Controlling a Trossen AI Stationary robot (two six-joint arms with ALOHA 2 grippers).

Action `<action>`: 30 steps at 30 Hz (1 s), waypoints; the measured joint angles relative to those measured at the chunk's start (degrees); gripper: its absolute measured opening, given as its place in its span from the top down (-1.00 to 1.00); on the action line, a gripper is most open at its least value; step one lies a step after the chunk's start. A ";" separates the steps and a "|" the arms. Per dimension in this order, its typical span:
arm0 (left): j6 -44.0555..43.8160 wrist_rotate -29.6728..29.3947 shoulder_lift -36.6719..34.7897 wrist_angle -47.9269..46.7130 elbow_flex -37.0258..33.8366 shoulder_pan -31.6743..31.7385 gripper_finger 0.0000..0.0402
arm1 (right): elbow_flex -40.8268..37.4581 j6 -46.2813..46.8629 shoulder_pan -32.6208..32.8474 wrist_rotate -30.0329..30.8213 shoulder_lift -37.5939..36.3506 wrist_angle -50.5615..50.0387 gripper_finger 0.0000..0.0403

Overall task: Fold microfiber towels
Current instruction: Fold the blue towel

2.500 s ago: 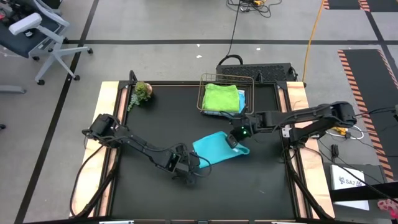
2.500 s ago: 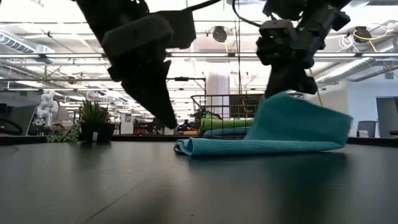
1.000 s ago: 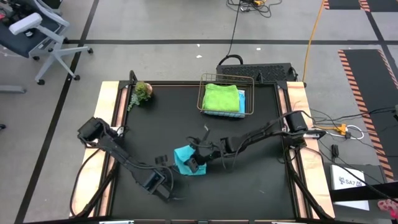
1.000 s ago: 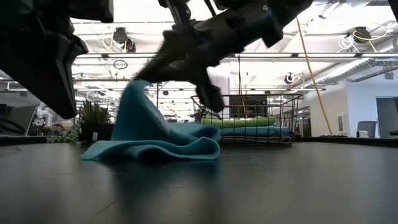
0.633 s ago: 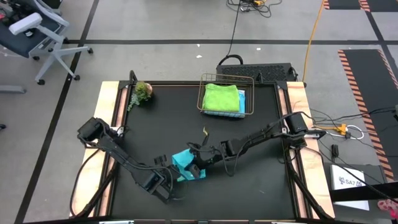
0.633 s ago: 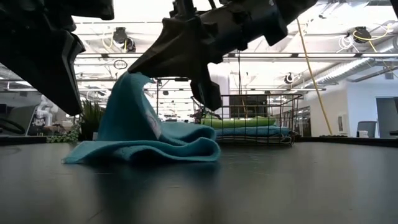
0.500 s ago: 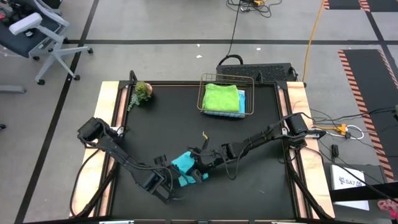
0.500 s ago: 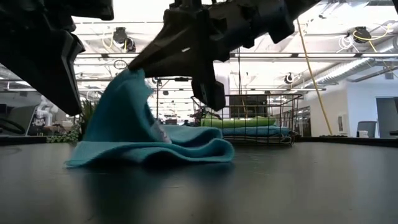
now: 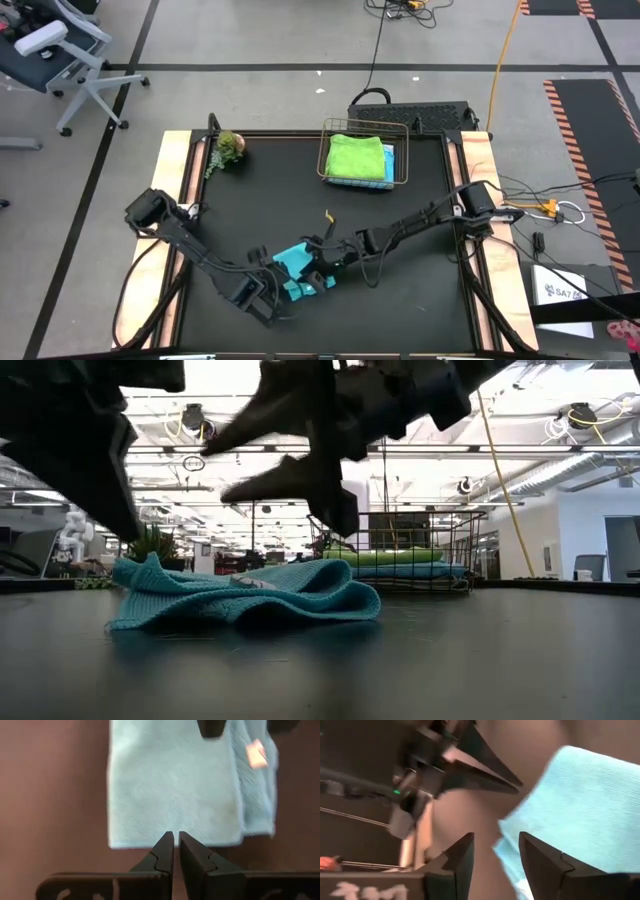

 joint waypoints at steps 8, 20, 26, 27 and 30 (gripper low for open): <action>-1.97 -2.46 0.02 0.08 0.00 4.29 0.85 | 0.00 -2.29 -0.79 1.62 -0.01 -17.43 0.33; -0.84 -2.42 0.02 1.44 0.00 9.54 0.85 | 0.02 -2.29 -0.68 1.53 -0.20 -29.27 0.36; 0.31 -2.20 0.03 1.30 0.00 10.67 0.85 | 0.02 1.01 -0.75 -5.46 -0.21 -28.50 0.36; 0.65 -2.20 0.04 1.28 0.00 10.73 0.85 | 0.00 1.54 -0.70 -7.16 -0.20 -28.38 0.36; 1.46 -2.15 0.04 1.28 0.00 10.90 0.85 | -0.09 2.30 -0.44 -9.20 -0.48 -28.20 0.36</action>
